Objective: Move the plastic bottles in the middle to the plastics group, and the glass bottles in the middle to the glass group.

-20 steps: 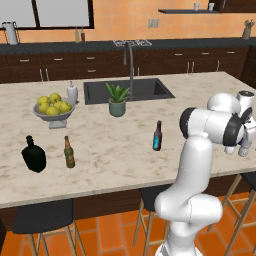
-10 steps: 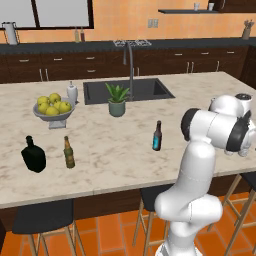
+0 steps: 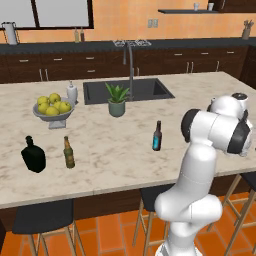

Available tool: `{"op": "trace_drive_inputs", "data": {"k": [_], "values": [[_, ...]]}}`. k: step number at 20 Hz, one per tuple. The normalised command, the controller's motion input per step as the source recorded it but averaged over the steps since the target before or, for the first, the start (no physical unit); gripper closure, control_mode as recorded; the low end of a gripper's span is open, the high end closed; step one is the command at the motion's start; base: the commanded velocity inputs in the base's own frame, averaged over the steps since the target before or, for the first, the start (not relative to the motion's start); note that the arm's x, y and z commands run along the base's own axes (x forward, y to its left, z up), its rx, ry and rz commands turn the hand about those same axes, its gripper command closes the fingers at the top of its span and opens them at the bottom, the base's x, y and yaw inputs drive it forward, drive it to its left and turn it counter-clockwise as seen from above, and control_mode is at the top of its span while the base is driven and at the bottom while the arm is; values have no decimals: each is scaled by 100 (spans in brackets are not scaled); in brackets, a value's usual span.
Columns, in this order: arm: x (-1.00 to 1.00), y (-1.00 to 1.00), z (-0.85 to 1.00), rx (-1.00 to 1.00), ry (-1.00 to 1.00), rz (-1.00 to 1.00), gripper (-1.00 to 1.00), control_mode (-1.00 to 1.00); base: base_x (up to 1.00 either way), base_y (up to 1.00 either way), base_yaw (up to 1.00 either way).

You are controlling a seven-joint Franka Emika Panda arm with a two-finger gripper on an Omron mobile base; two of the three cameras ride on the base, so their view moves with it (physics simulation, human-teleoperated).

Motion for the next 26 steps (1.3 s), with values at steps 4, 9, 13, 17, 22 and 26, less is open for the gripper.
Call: {"op": "trace_drive_inputs", "data": {"k": [4,9,13,17,22,26], "values": [[-18,34,-18,0,0,0,-100,-100,0,0,0],[-5,21,-18,-2,0,0,-100,-100,0,0,0],[-3,30,-26,-7,0,0,-100,-100,0,0,0],[-6,36,-15,0,0,0,-100,-100,0,0,0],[0,22,30,0,0,0,-100,-100,0,0,0],[-12,14,31,0,0,0,-100,-100,0,0,0]]}}
